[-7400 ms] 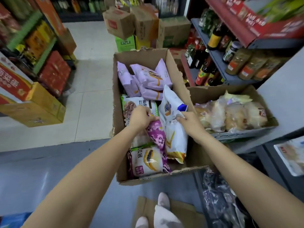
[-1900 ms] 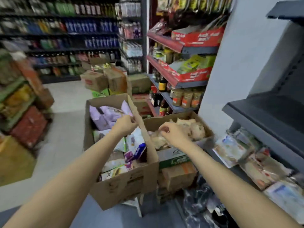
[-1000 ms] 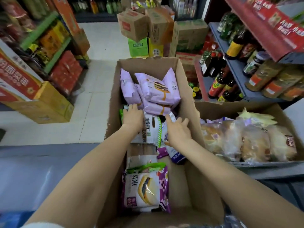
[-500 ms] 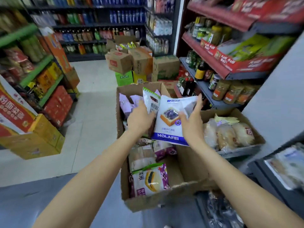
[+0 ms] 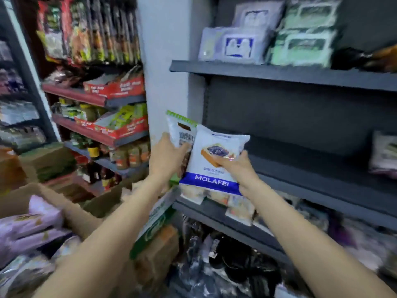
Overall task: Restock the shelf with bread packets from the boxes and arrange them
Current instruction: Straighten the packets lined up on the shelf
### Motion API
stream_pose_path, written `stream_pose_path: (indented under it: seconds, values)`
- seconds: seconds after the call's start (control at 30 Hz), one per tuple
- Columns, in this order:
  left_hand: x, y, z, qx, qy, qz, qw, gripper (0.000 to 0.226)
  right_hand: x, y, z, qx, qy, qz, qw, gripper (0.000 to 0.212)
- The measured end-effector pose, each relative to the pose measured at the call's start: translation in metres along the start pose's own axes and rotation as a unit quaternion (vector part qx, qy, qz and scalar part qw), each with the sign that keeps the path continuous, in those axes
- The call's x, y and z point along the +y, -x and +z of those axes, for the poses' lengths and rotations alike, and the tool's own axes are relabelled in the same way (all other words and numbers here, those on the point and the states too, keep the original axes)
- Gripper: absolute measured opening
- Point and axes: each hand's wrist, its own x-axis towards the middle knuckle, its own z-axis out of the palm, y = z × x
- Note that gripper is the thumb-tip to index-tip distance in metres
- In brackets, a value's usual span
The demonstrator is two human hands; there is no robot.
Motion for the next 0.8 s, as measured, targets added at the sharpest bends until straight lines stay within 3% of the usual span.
stream_pose_path:
  seconds: [0.2, 0.4, 0.63, 0.8]
  values:
    - [0.125, 0.038, 0.117, -0.086, 0.062, 0.128, 0.986, 0.036, -0.025, 0.007, -0.155, 0.172, -0.029, -0.053, 0.983, 0.068]
    - [0.221, 0.092, 0.229, -0.151, 0.11, 0.174, 0.967, 0.031, -0.041, 0.016, -0.299, 0.253, -0.016, -0.085, 0.964, 0.065]
    - [0.301, 0.128, 0.336, -0.185, 0.191, 0.131, 0.955, 0.035, -0.051, 0.001, -0.436, 0.258, 0.023, -0.099, 0.961, 0.055]
    - [0.326, 0.127, 0.388, -0.187, 0.199, 0.103, 0.956, 0.041, -0.053, -0.03, -0.506, 0.322, 0.114, -0.115, 0.933, 0.082]
